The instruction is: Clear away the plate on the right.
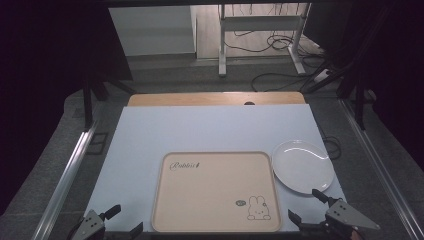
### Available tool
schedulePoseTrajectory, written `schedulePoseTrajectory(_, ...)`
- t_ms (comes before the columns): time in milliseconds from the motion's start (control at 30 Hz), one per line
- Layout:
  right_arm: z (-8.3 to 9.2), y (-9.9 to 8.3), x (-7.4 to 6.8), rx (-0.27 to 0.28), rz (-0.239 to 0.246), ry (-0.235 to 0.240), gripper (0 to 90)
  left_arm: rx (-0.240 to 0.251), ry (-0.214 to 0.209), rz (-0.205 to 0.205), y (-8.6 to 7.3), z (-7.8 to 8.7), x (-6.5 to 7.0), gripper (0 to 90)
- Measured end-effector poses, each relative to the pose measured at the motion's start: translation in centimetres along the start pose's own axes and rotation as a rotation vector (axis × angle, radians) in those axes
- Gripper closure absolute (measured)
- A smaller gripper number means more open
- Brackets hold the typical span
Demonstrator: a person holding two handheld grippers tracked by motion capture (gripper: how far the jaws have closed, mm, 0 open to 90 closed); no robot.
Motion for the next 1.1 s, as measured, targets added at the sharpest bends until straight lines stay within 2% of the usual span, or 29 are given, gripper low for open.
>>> schedulePoseTrajectory(367, -1.0, 0.1, 0.5, -0.020, 0.032, -0.028, 0.0, -0.001, -0.001, 0.001, 0.0, 0.0, 0.0, 3.8)
schedulePoseTrajectory(600, -1.4, 0.1, 0.9, -0.024, 0.026, -0.040, 0.0, -0.003, -0.001, 0.001, 0.0, 0.0, 0.0, 3.9)
schedulePoseTrajectory(767, -1.8, 0.0, 1.3, -0.048, 0.036, -0.062, 0.0, -0.003, -0.001, 0.001, 0.0, 0.0, 0.0, 3.9)
schedulePoseTrajectory(867, -2.2, -0.2, 1.6, -0.063, 0.038, -0.110, 0.0, -0.002, -0.002, 0.001, 0.0, 0.0, 0.0, 3.9)
schedulePoseTrajectory(1100, -2.5, -0.2, 2.0, -0.076, 0.044, -0.131, 0.0, -0.001, -0.002, 0.000, 0.0, 0.0, 0.0, 3.9)
Point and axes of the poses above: each handheld gripper's, and its own axes: z roughly backward along the jaws, y roughly out of its top, x roughly to its right, the point moved 3 cm from there along -z, roughly forward along the jaws, and after that the axes turned 5 degrees about -z, right-handed, at the moved point
